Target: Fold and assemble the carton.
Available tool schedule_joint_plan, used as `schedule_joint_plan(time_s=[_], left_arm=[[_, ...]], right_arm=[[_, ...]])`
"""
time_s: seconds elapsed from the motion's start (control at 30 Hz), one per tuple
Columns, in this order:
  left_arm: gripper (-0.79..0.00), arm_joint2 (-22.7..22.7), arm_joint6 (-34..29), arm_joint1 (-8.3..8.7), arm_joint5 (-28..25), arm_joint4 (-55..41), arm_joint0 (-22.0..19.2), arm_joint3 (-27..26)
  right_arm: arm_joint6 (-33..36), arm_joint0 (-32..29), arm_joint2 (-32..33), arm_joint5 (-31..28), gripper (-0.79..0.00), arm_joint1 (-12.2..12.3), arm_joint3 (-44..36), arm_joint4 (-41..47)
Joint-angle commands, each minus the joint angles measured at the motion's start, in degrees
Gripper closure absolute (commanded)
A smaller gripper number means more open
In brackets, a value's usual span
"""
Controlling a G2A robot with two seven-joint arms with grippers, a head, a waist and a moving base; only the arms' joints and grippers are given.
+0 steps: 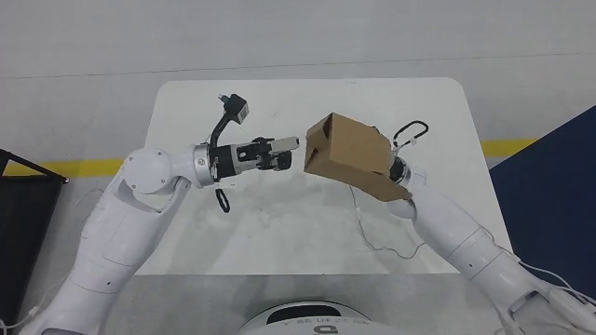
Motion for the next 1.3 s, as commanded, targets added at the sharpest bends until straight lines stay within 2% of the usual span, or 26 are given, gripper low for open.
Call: schedule_joint_plan(time_s=[0.0, 0.67, 0.9, 1.13, 1.27], left_arm=[[-0.785, -0.1, 0.2, -0.04, 0.1, -0.1, -0.4, 0.5], [-0.785, 5.3, 0.8, -1.13, 3.7, 3.9, -5.2, 1.8], [-0.785, 6.2, 0.7, -1.16, 4.1, 6.6, -5.4, 0.9], [-0.785, 7.0, 4.5, -1.12, 3.9, 13.2, -4.2, -2.2], [-0.785, 7.0, 5.0, -1.07, 3.9, 13.8, -3.3, -3.5]], right_arm=[[-0.3, 0.0, -0.4, 0.4, 0.000, 0.1, 0.0, 0.8], [1.1, 0.3, -3.9, -1.1, 0.000, 0.8, 0.4, 1.3], [1.6, 0.6, -4.8, -1.6, 0.000, 1.2, 0.2, 1.6], [1.9, 1.1, -5.7, -1.9, 0.000, 1.6, 0.2, 1.9], [2.2, 1.3, -6.1, -2.2, 0.000, 1.8, 0.3, 2.0]])
